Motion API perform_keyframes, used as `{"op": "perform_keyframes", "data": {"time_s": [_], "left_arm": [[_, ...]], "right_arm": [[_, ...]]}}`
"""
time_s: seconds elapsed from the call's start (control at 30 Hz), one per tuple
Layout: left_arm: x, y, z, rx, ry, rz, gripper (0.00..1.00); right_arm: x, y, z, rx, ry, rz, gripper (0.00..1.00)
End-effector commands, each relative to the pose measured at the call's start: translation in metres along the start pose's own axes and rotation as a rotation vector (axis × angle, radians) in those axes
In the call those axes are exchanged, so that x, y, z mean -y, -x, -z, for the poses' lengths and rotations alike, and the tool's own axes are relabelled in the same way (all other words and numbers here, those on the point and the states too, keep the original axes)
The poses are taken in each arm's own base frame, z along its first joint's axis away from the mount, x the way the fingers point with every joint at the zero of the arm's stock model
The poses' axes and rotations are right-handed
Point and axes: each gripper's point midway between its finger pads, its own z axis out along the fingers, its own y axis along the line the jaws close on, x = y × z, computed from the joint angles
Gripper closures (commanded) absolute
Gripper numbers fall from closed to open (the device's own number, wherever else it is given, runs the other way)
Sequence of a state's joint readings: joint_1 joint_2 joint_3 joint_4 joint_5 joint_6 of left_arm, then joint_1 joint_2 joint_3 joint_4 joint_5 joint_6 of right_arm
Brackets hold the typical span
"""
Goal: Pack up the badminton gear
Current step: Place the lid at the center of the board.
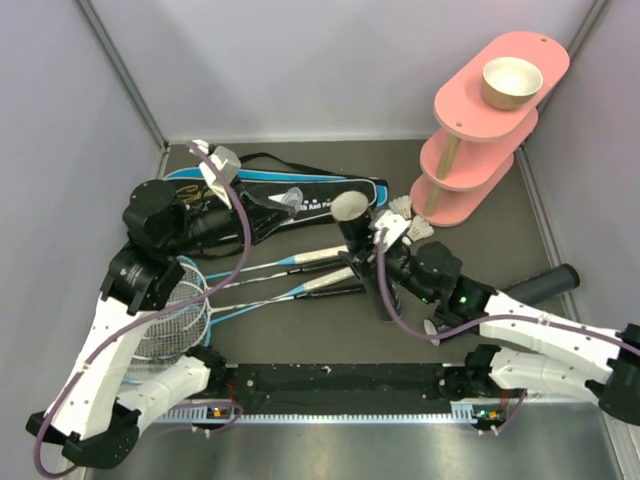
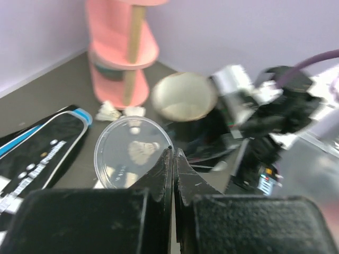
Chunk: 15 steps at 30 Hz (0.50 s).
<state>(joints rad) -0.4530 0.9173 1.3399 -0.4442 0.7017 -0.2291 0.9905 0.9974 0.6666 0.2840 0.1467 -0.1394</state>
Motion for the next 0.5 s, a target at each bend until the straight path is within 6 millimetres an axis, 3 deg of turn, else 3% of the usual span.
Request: {"op": "perform_keyframes", "data": {"time_s": [0.0, 0.03, 0.07, 0.1, 0.13, 0.2, 0.23, 0.3, 0.33, 0.4, 0.43, 0.47], "left_arm": [[-0.094, -0.037, -0.029, -0.011, 0.321, 0.069, 1.00], [-0.113, -0.056, -0.044, -0.053, 0.349, 0.111, 1.00], [-0.116, -0.056, -0.058, -0.028, 0.329, 0.096, 1.00], [-0.122, -0.070, -0.071, -0.044, 0.315, 0.093, 1.00], [-0.142, -0.090, -0.086, -0.082, 0.357, 0.087, 1.00], [-0.149, -0.096, -0.113, -0.071, 0.333, 0.056, 1.00], [-0.164, -0.122, -0.129, -0.135, 0.348, 0.084, 1.00], [-0.170, -0.128, -0.151, -0.171, 0.340, 0.104, 1.00], [-0.182, -0.157, -0.163, -0.245, 0.358, 0.144, 1.00], [-0.183, -0.166, -0.182, -0.281, 0.360, 0.130, 1.00], [-0.192, -0.188, -0.190, -0.325, 0.378, 0.139, 1.00], [-0.189, -0.196, -0.197, -0.342, 0.375, 0.136, 1.00]], "right_arm": [[0.026, 0.037, 0.030, 0.116, -0.136, -0.230, 0.58], [0.031, 0.048, 0.041, 0.149, -0.151, -0.243, 0.58], [0.032, 0.055, 0.047, 0.172, -0.153, -0.252, 0.58], [0.034, 0.061, 0.053, 0.191, -0.154, -0.255, 0.58], [0.036, 0.070, 0.061, 0.216, -0.150, -0.255, 0.57], [0.038, 0.081, 0.068, 0.236, -0.146, -0.237, 0.57], [0.040, 0.085, 0.072, 0.248, -0.150, -0.234, 0.57], [0.043, 0.088, 0.077, 0.242, -0.159, -0.225, 0.57], [0.045, 0.089, 0.079, 0.243, -0.166, -0.226, 0.57], [0.045, 0.094, 0.084, 0.263, -0.162, -0.237, 0.57], [0.044, 0.096, 0.086, 0.270, -0.157, -0.241, 0.57], [0.046, 0.099, 0.089, 0.282, -0.158, -0.248, 0.57]]}}
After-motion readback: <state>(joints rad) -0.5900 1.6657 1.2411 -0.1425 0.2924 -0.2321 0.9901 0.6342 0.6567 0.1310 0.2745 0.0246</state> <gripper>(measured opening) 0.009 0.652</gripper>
